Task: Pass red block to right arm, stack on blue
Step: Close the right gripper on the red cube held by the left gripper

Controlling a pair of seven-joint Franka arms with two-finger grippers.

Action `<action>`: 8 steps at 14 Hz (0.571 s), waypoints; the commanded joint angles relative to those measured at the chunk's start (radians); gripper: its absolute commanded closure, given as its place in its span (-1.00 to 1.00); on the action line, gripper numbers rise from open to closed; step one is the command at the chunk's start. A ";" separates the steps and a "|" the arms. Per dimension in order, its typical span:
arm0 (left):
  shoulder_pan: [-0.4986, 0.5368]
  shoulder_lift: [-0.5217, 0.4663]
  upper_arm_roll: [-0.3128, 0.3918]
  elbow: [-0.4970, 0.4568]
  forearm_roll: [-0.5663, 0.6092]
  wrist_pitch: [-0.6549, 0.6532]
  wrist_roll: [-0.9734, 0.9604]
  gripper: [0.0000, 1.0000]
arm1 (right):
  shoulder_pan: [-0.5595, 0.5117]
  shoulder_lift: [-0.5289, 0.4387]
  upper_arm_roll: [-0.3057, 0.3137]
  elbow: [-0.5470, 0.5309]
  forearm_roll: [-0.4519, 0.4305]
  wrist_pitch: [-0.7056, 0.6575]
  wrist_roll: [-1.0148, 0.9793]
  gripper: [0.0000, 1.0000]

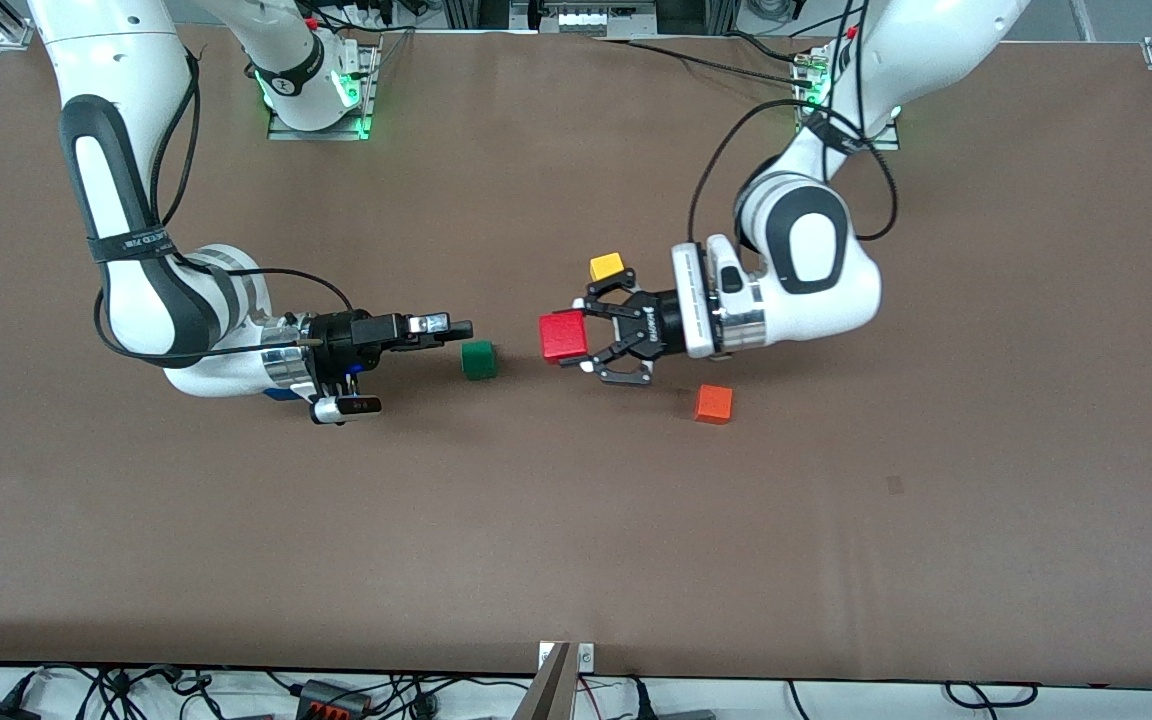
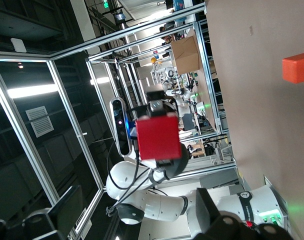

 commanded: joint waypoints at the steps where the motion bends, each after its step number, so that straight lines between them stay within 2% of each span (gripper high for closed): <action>1: -0.043 0.013 0.001 0.019 -0.070 0.031 0.062 0.77 | 0.022 0.071 -0.004 0.097 0.016 -0.005 0.022 -1.00; 4: -0.069 0.014 0.001 0.021 -0.114 0.054 0.062 0.77 | 0.060 0.085 -0.007 0.111 0.004 0.040 0.020 -1.00; 8: -0.083 0.014 0.002 0.021 -0.134 0.055 0.062 0.77 | 0.092 0.076 -0.008 0.131 -0.054 0.095 0.063 -1.00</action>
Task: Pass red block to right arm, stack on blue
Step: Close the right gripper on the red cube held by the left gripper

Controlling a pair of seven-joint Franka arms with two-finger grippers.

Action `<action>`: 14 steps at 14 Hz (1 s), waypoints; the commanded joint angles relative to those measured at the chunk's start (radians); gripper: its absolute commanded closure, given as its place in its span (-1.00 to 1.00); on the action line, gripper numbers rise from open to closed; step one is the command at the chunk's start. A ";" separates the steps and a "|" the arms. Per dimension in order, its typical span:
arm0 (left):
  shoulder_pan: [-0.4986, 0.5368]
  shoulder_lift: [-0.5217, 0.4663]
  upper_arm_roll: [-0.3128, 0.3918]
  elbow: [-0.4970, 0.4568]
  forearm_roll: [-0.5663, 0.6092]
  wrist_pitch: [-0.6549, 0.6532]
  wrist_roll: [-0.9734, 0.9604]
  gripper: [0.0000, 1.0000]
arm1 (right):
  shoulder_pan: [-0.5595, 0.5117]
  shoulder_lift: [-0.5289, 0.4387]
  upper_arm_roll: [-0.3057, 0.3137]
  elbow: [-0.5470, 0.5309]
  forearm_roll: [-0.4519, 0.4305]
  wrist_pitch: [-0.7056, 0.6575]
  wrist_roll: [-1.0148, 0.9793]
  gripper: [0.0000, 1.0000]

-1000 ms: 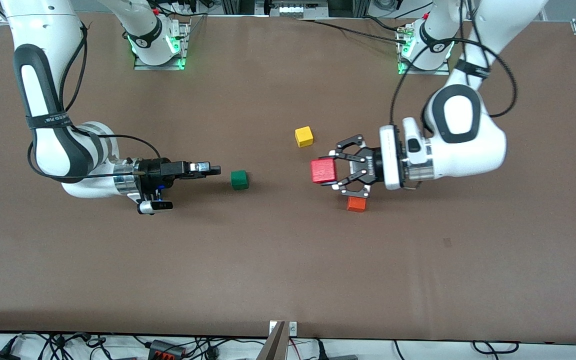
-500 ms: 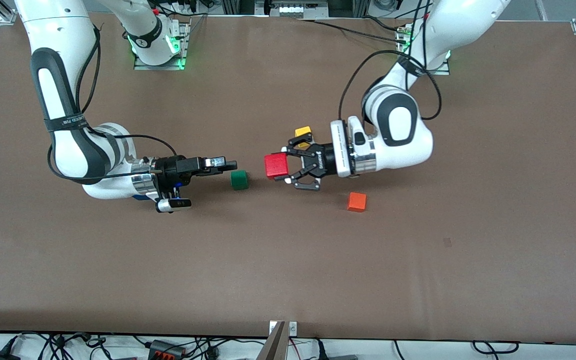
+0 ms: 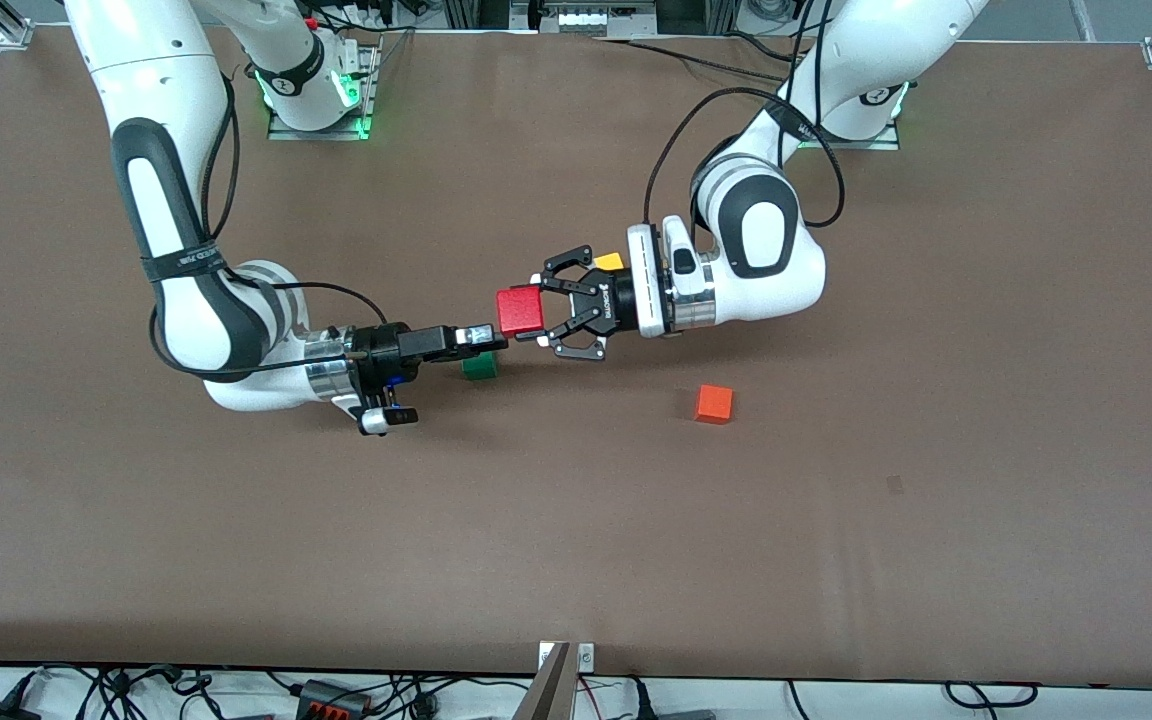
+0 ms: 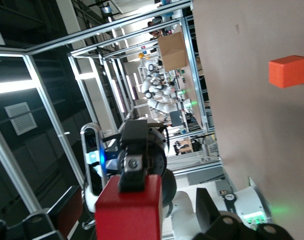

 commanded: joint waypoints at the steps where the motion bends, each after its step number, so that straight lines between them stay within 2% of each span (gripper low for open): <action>1: -0.012 0.006 0.002 0.018 -0.044 0.031 0.054 0.77 | 0.020 -0.003 -0.008 0.044 -0.045 0.022 0.080 -1.00; 5: -0.013 0.006 0.002 0.018 -0.045 0.031 0.053 0.77 | 0.019 -0.012 -0.010 0.046 -0.125 0.018 0.163 -1.00; 14: -0.010 0.004 0.002 0.018 -0.045 0.030 0.051 0.80 | 0.031 -0.069 -0.011 0.027 -0.162 0.020 0.244 -1.00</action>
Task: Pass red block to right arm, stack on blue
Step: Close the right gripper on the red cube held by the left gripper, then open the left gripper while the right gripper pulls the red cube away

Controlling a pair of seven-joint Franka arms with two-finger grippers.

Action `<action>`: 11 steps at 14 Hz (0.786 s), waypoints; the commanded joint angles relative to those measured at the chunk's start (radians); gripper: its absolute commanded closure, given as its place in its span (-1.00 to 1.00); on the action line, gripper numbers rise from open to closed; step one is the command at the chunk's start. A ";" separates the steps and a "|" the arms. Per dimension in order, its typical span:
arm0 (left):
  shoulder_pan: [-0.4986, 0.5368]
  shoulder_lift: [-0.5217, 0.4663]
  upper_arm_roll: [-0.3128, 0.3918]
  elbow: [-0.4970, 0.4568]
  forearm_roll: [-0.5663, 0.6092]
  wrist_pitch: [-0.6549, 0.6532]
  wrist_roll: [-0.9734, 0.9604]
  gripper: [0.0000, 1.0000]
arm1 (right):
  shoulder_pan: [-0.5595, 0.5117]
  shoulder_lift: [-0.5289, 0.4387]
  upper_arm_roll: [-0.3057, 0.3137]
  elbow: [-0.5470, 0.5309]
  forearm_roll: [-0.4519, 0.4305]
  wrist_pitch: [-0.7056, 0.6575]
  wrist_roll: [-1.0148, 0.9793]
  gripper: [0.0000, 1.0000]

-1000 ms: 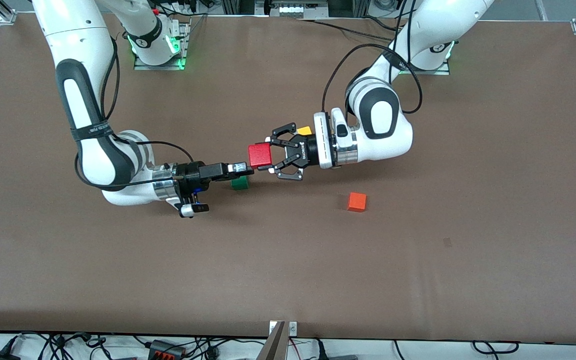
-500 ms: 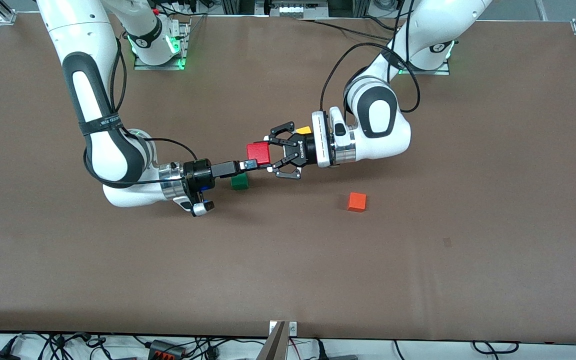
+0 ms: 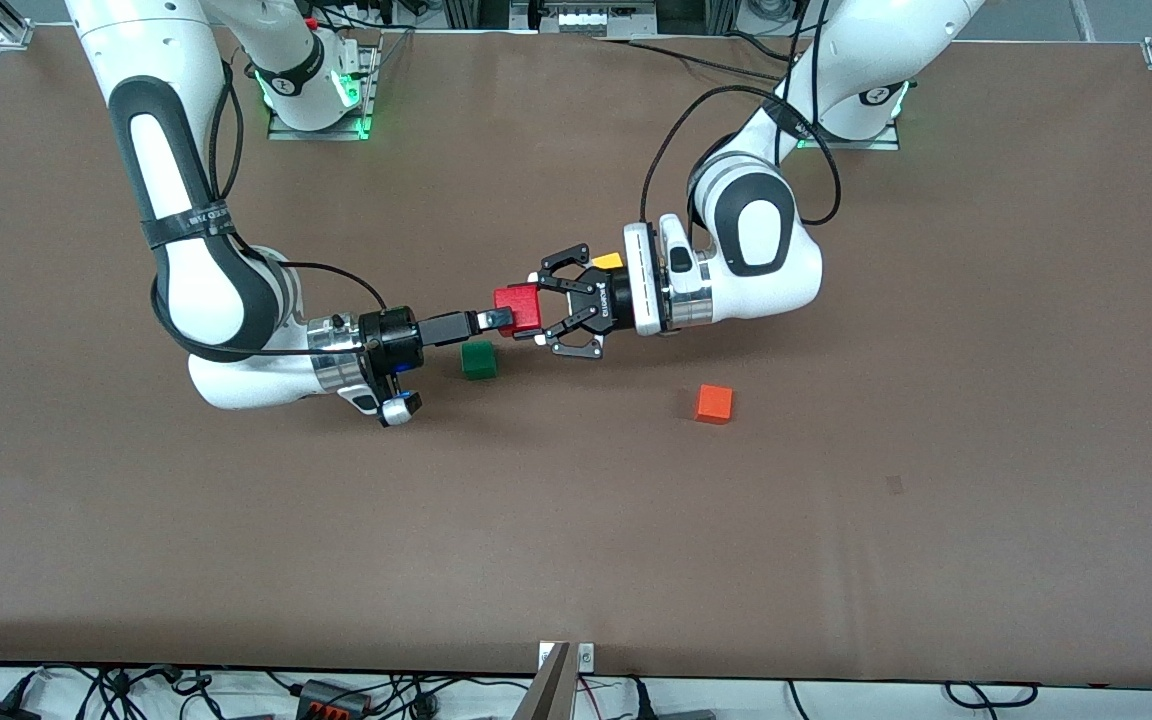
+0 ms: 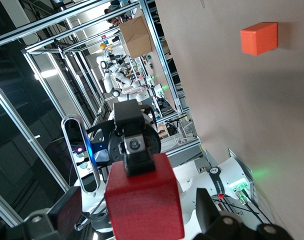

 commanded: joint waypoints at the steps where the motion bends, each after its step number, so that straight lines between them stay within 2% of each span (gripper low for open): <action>1: -0.009 0.004 0.000 0.017 -0.043 0.026 0.051 0.80 | 0.019 -0.016 -0.007 -0.012 -0.013 0.007 0.018 -1.00; 5: -0.005 0.004 0.000 0.017 -0.042 0.025 0.049 0.80 | 0.022 -0.013 -0.006 -0.011 -0.011 0.008 0.018 -0.90; 6: -0.005 0.004 0.000 0.017 -0.042 0.025 0.049 0.80 | 0.020 -0.013 -0.006 -0.011 -0.011 0.007 0.015 -0.74; 7: -0.005 0.004 0.000 0.017 -0.042 0.026 0.048 0.80 | 0.020 -0.012 -0.006 -0.011 -0.013 0.005 -0.001 -0.47; 8: -0.005 0.004 0.000 0.017 -0.042 0.025 0.048 0.80 | 0.019 -0.012 -0.004 -0.011 -0.011 0.001 -0.008 0.31; 9: -0.005 0.004 0.000 0.017 -0.042 0.026 0.049 0.82 | 0.017 -0.012 -0.004 -0.011 -0.011 -0.001 -0.021 0.79; 11: -0.005 0.004 0.000 0.017 -0.042 0.026 0.049 0.83 | 0.017 -0.013 -0.004 -0.011 -0.010 -0.001 -0.023 1.00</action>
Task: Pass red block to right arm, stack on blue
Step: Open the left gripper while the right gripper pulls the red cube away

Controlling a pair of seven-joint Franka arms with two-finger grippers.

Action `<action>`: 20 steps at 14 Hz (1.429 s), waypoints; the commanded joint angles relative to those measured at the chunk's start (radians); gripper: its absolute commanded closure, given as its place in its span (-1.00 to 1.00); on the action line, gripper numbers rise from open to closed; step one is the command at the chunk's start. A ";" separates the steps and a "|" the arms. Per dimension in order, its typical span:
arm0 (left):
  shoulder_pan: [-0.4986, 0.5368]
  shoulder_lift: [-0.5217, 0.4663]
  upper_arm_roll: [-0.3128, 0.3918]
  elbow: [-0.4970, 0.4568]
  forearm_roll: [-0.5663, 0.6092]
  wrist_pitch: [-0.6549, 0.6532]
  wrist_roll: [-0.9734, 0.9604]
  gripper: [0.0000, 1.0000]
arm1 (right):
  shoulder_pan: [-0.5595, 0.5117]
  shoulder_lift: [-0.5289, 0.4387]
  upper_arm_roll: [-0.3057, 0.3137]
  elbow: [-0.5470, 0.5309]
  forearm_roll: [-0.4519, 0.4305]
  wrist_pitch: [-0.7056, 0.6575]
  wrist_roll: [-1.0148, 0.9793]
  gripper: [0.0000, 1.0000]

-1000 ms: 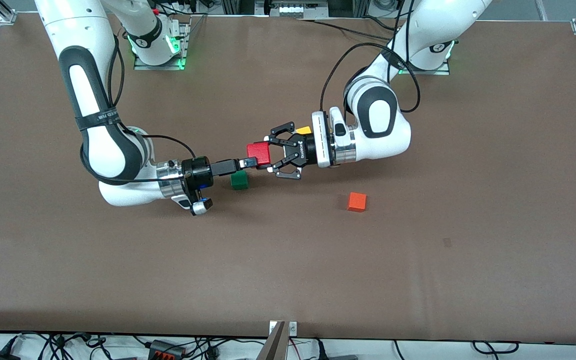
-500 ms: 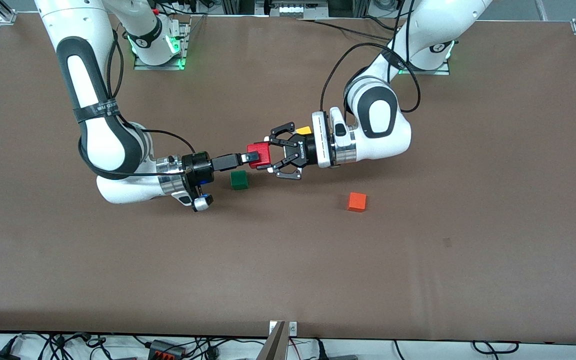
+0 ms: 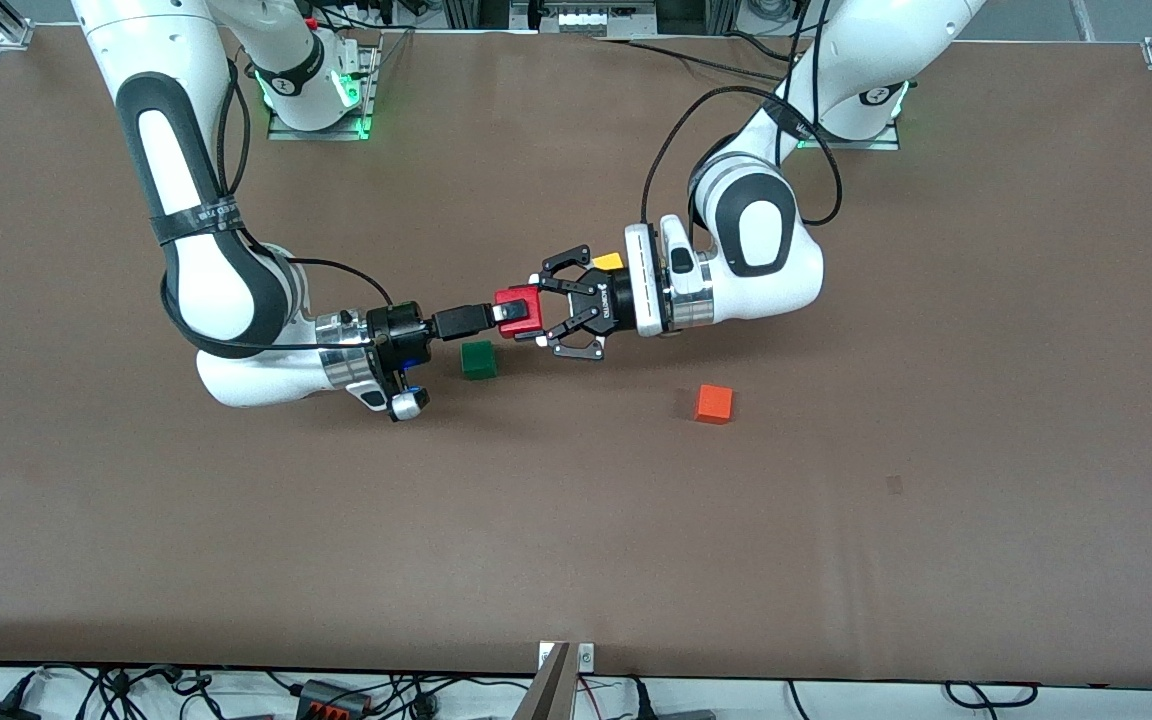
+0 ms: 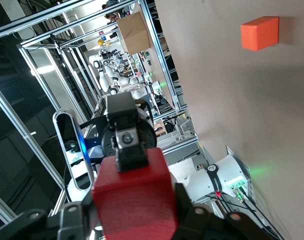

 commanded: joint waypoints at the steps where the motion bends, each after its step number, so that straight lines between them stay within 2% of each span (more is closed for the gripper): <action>1: -0.005 0.004 -0.001 0.012 -0.038 0.022 0.056 0.82 | 0.006 -0.015 -0.003 -0.008 -0.004 0.002 0.001 1.00; 3: -0.003 0.004 -0.001 0.014 -0.038 0.022 0.051 0.74 | 0.006 -0.015 -0.003 -0.007 -0.002 0.007 0.001 1.00; 4: -0.003 0.004 -0.001 0.015 -0.034 0.022 0.059 0.04 | 0.006 -0.015 -0.003 -0.007 -0.002 0.007 0.001 1.00; 5: -0.006 0.004 -0.003 0.015 -0.041 0.022 0.059 -0.87 | 0.006 -0.015 -0.003 -0.007 -0.004 0.007 0.001 1.00; 6: -0.003 -0.002 -0.001 0.011 -0.037 0.021 0.060 -1.00 | 0.006 -0.015 -0.003 -0.005 -0.007 0.005 0.000 1.00; 10: 0.000 -0.009 -0.003 0.014 -0.025 0.012 0.007 -1.00 | 0.004 -0.015 -0.008 -0.001 -0.025 0.005 -0.005 1.00; 12: 0.006 -0.028 0.000 0.011 -0.015 0.009 -0.027 -1.00 | -0.002 -0.015 -0.011 0.030 -0.111 0.005 -0.003 1.00; 13: 0.014 -0.028 -0.001 0.014 0.020 0.009 -0.047 -1.00 | -0.008 -0.015 -0.012 0.053 -0.184 0.005 -0.005 1.00; 15: 0.047 -0.054 -0.001 0.014 0.153 0.007 -0.135 -1.00 | -0.011 -0.015 -0.025 0.082 -0.334 0.007 -0.005 1.00; 17: 0.078 -0.077 0.002 0.017 0.341 -0.046 -0.298 -1.00 | -0.017 -0.016 -0.037 0.102 -0.459 0.008 -0.003 1.00; 20: 0.117 -0.100 0.000 0.017 0.597 -0.077 -0.493 -1.00 | -0.016 -0.026 -0.093 0.116 -0.696 0.007 -0.003 1.00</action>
